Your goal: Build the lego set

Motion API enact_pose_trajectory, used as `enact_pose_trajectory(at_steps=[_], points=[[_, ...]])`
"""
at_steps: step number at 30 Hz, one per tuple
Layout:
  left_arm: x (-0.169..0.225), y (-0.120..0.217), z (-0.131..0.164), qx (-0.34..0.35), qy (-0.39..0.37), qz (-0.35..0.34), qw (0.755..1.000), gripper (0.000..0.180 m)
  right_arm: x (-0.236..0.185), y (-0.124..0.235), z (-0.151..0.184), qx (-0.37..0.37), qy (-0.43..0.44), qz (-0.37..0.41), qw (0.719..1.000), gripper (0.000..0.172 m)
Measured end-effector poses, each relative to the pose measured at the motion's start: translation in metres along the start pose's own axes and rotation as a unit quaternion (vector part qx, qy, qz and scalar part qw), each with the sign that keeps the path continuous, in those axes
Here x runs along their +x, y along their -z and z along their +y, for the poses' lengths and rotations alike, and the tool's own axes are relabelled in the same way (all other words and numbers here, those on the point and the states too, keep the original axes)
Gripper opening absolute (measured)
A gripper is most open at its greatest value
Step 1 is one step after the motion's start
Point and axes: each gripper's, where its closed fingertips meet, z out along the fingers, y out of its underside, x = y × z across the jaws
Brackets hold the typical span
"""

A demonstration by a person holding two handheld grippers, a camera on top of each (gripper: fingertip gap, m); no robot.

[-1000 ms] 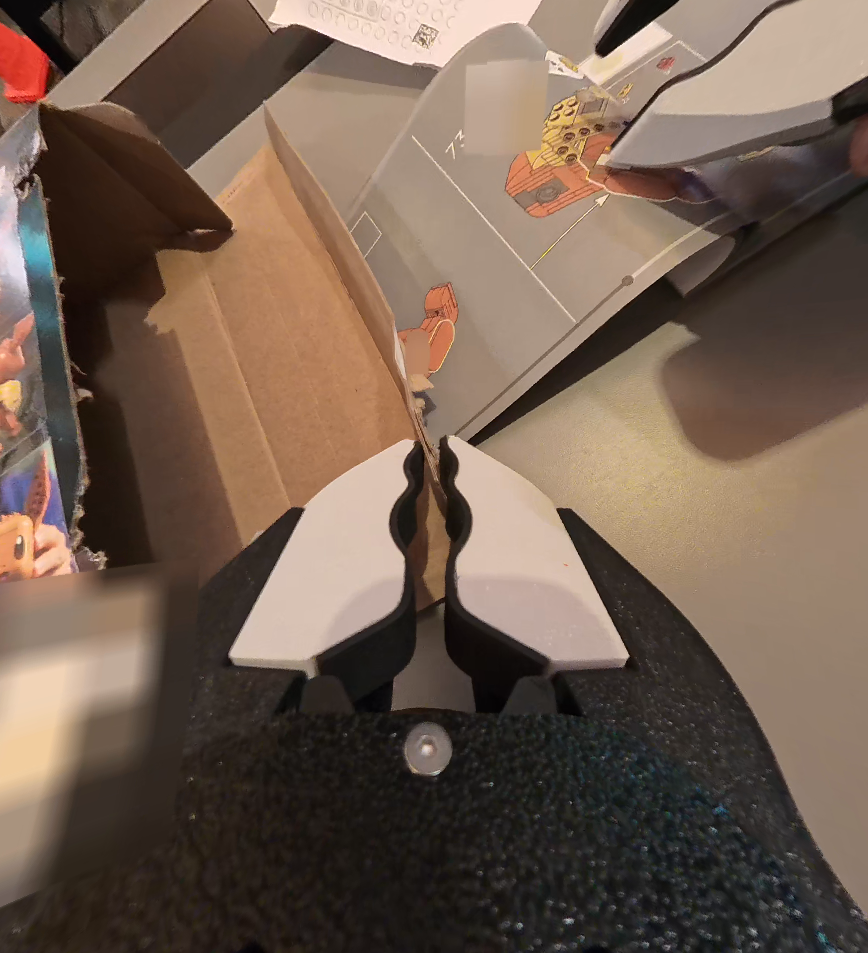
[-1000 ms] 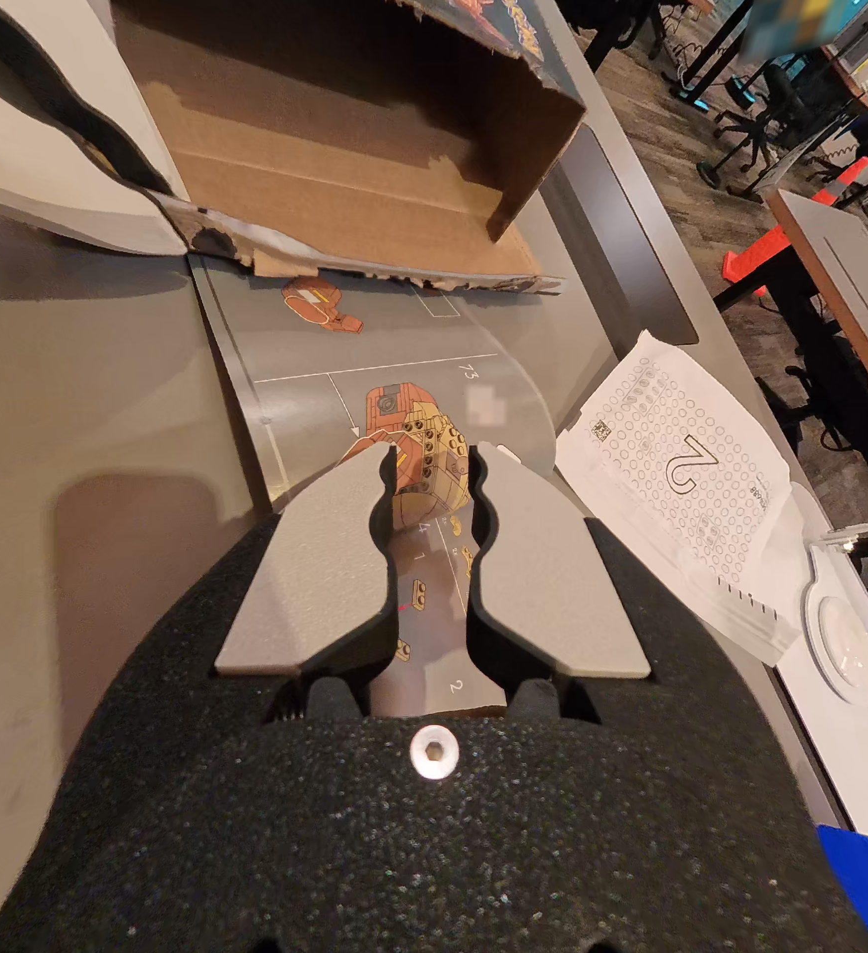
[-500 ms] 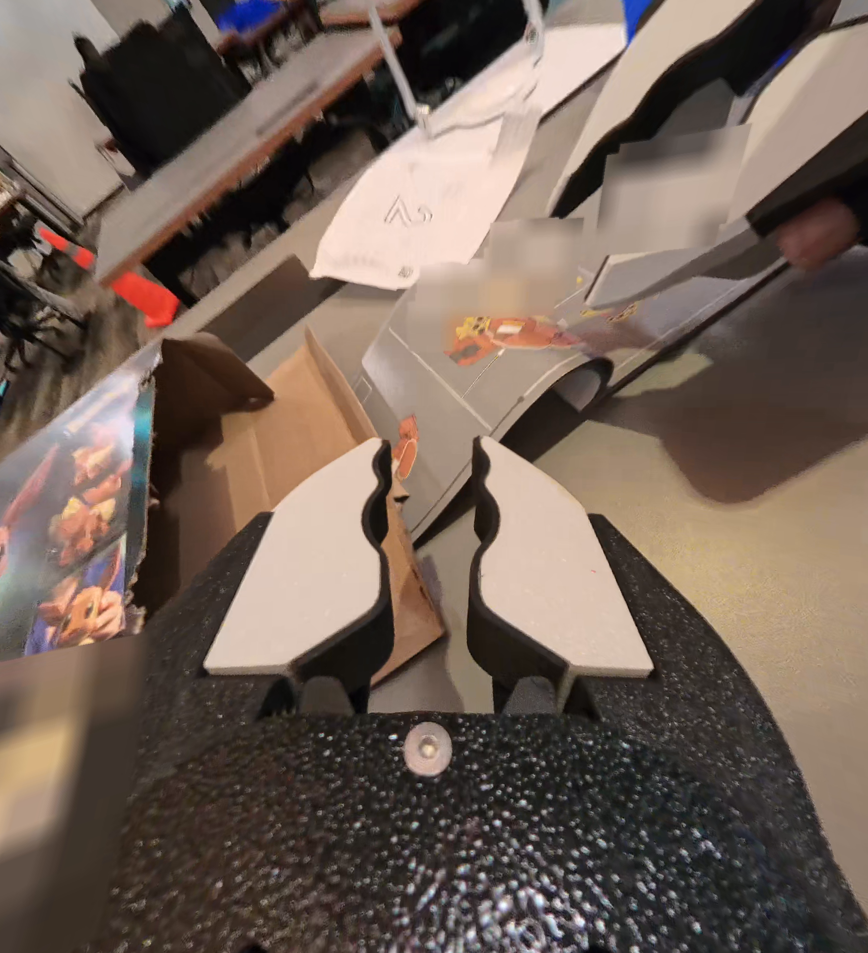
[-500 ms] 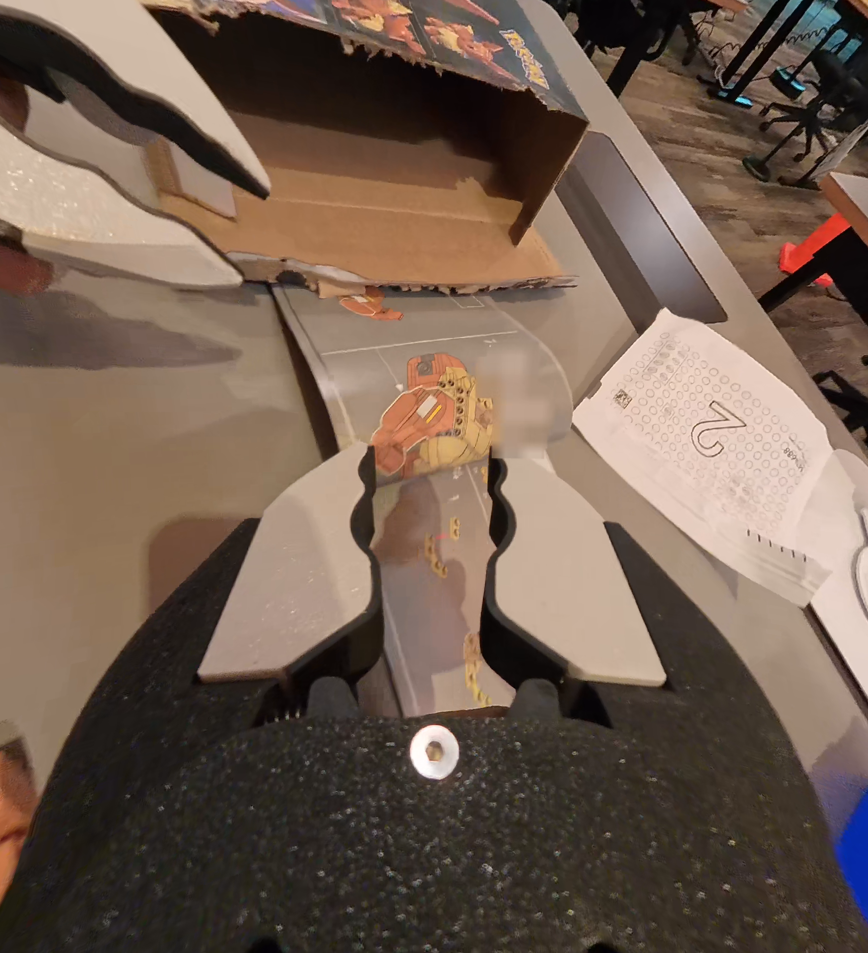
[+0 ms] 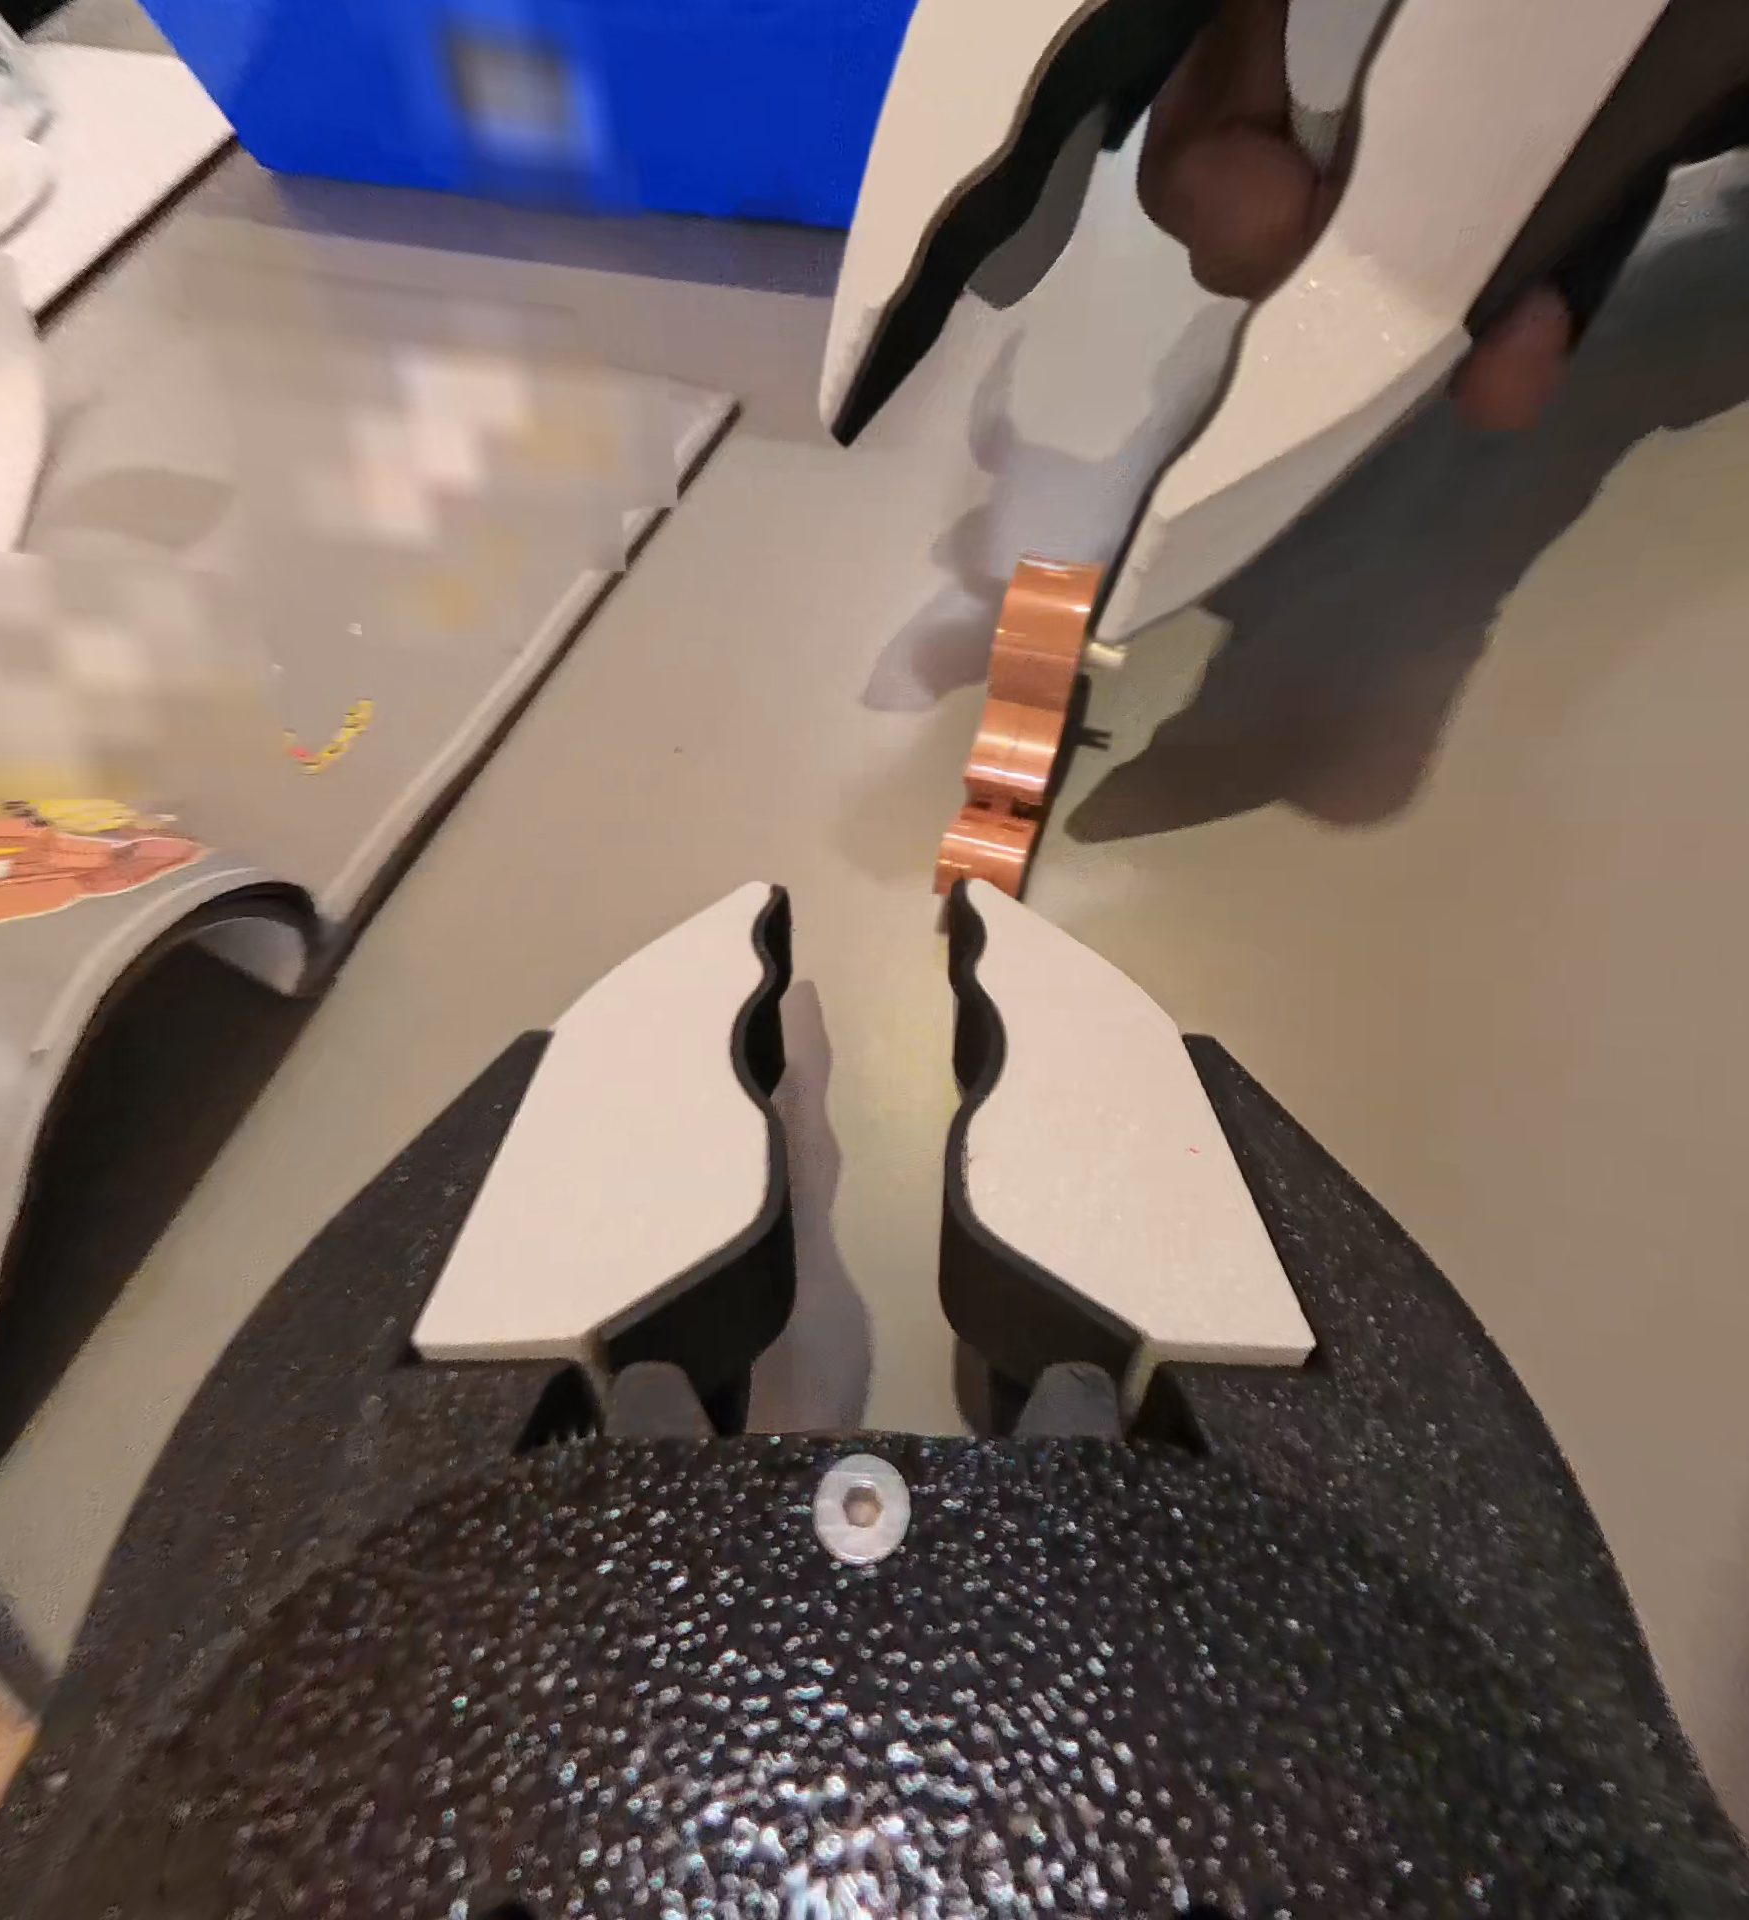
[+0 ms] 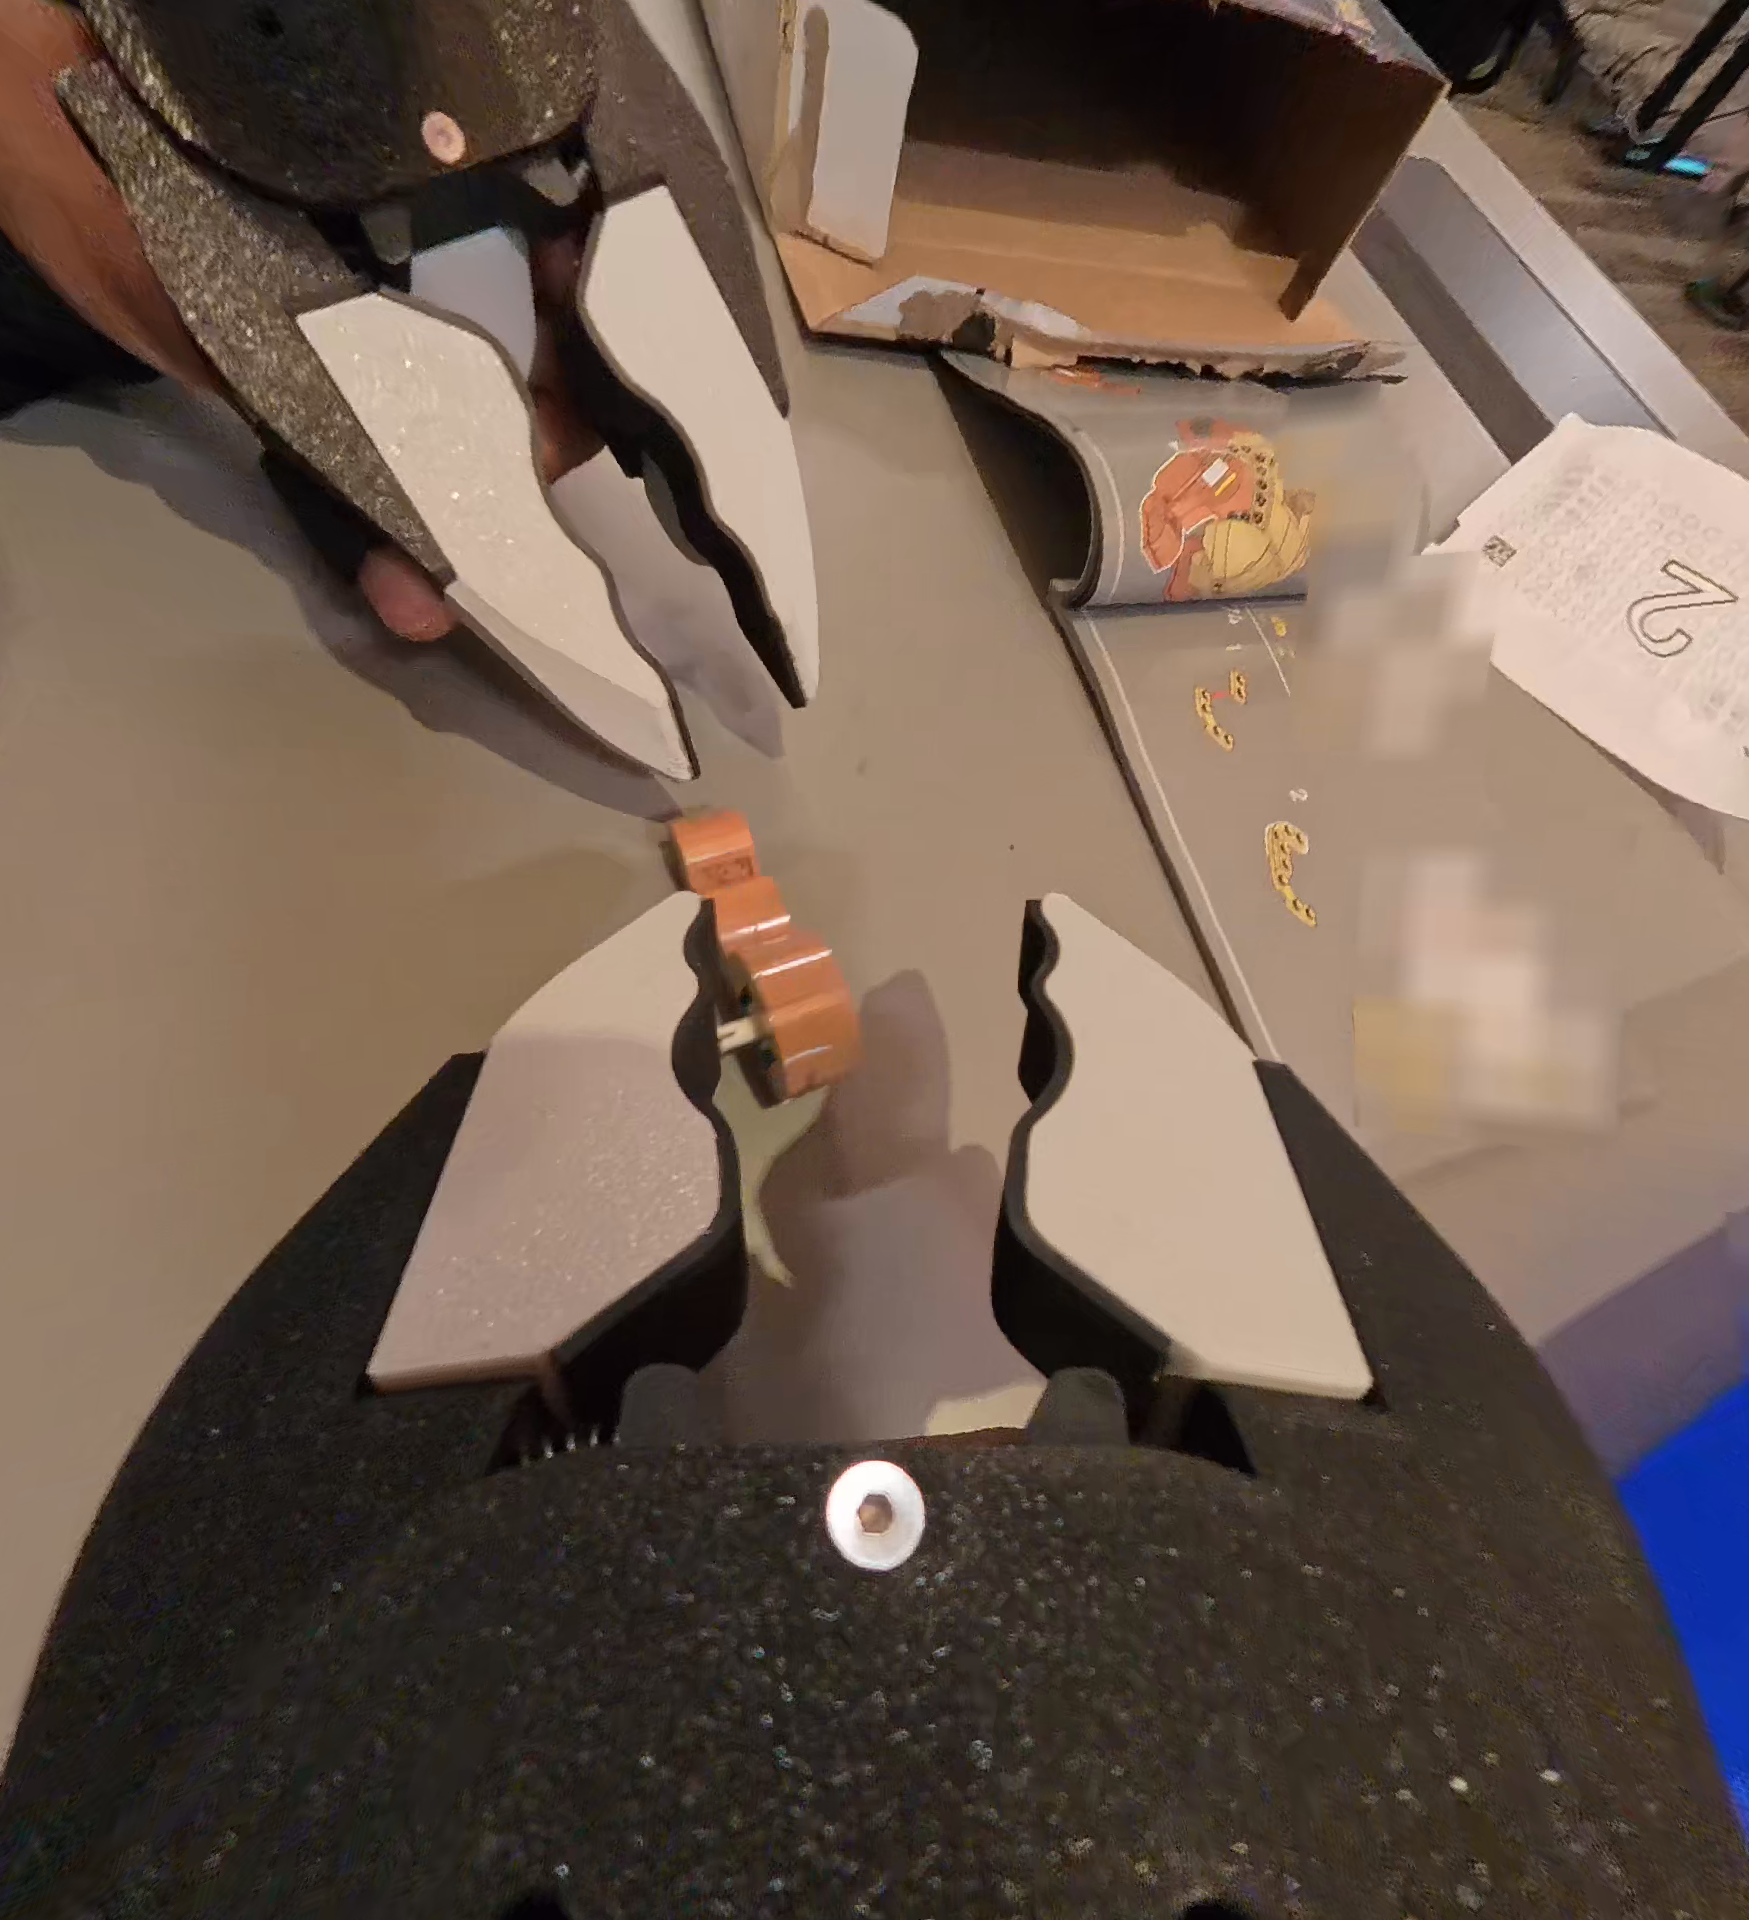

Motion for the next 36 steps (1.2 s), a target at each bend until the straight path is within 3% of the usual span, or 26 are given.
enact_pose_trajectory(at_steps=[6,22,30,36], points=[[0.009,-0.010,0.002,-0.027,-0.008,0.008,1.000,0.028,-0.005,-0.006,0.024,-0.054,0.046,0.052,0.996,0.060],[0.064,-0.028,-0.016,-0.035,-0.005,0.133,0.990,0.023,0.055,-0.005,0.050,-0.122,0.039,0.150,0.980,0.051],[0.033,-0.026,-0.019,-0.019,0.091,0.081,0.992,0.023,0.055,0.004,0.051,-0.107,0.013,0.136,0.985,0.051],[0.042,-0.046,-0.027,-0.037,0.099,0.087,0.991,0.023,0.057,-0.003,0.053,-0.117,0.023,0.142,0.983,0.050]])
